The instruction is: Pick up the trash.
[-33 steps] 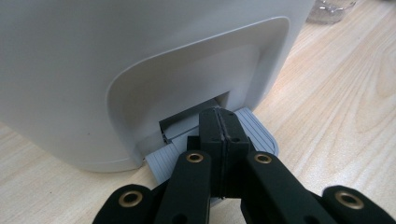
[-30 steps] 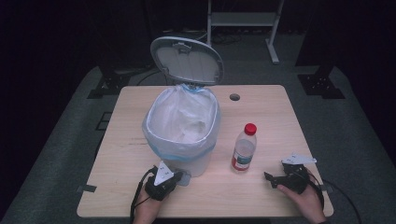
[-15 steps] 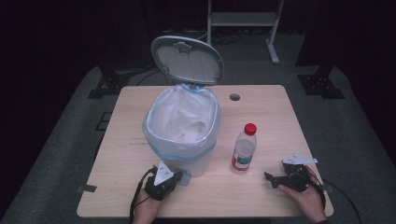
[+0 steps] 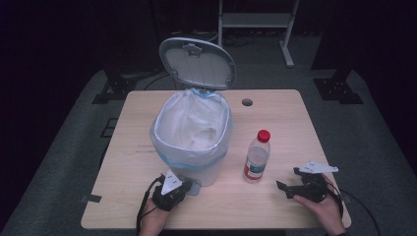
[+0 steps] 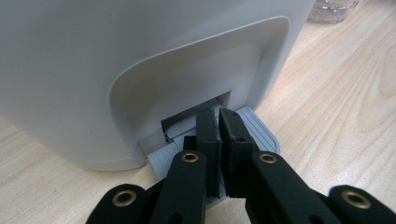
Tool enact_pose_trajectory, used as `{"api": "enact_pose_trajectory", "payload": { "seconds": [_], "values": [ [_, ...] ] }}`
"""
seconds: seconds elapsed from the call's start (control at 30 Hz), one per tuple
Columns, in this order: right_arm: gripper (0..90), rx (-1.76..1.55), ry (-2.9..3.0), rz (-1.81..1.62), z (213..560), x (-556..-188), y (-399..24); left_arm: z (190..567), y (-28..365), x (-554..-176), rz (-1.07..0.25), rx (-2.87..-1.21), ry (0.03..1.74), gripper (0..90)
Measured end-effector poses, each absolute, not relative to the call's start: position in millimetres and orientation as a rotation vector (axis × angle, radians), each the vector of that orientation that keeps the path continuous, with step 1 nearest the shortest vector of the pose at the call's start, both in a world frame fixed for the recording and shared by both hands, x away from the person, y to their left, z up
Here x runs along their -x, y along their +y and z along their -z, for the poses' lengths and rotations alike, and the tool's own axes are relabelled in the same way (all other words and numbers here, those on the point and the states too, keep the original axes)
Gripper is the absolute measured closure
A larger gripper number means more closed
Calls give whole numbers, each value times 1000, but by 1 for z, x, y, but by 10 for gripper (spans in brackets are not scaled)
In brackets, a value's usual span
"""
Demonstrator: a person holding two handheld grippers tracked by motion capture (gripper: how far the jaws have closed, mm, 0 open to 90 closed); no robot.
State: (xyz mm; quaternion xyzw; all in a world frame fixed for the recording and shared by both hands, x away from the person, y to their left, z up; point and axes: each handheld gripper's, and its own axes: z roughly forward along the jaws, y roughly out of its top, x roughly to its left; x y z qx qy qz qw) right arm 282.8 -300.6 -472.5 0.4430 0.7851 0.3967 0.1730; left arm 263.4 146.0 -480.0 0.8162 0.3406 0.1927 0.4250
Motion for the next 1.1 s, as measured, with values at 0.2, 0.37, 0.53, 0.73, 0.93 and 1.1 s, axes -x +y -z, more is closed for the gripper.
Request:
{"api": "enact_pose_trajectory", "payload": {
  "seconds": [0.2,0.37,0.53,0.73,0.93,1.1],
  "values": [
    [100,-1221,2236,-1174,466,-280,-296,480,146,-264,-455,-2046,841,865],
    [100,-1203,2244,-1196,463,-279,-292,480,146,-264,-471,-2049,842,890],
    [100,-1193,2250,-1211,460,-281,-288,480,146,-264,-459,-2047,845,890],
    [100,-1160,2258,-1242,456,-280,-282,480,147,-265,-444,-2042,849,889],
    [100,-1143,2268,-1285,452,-282,-277,480,148,-266,-436,-2040,849,889],
    [100,-1118,2271,-1307,448,-283,-272,480,148,-266,-430,-2037,853,889]
  ]
}}
